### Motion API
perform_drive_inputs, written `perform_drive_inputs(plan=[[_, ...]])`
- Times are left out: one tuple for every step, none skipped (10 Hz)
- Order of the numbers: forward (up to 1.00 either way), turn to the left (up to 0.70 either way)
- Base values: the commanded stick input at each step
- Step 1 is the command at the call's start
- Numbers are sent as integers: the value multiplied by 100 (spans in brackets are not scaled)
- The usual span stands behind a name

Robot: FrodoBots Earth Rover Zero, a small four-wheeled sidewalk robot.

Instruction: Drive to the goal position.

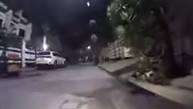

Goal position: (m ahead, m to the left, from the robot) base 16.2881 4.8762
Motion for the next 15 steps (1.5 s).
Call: perform_drive_inputs(plan=[[50, 0], [50, 0], [50, 0], [50, 0], [50, 0], [50, 0], [50, 0], [50, 0], [50, 0], [50, 0], [50, 0], [50, 0], [50, 0], [50, 0], [50, 0]])
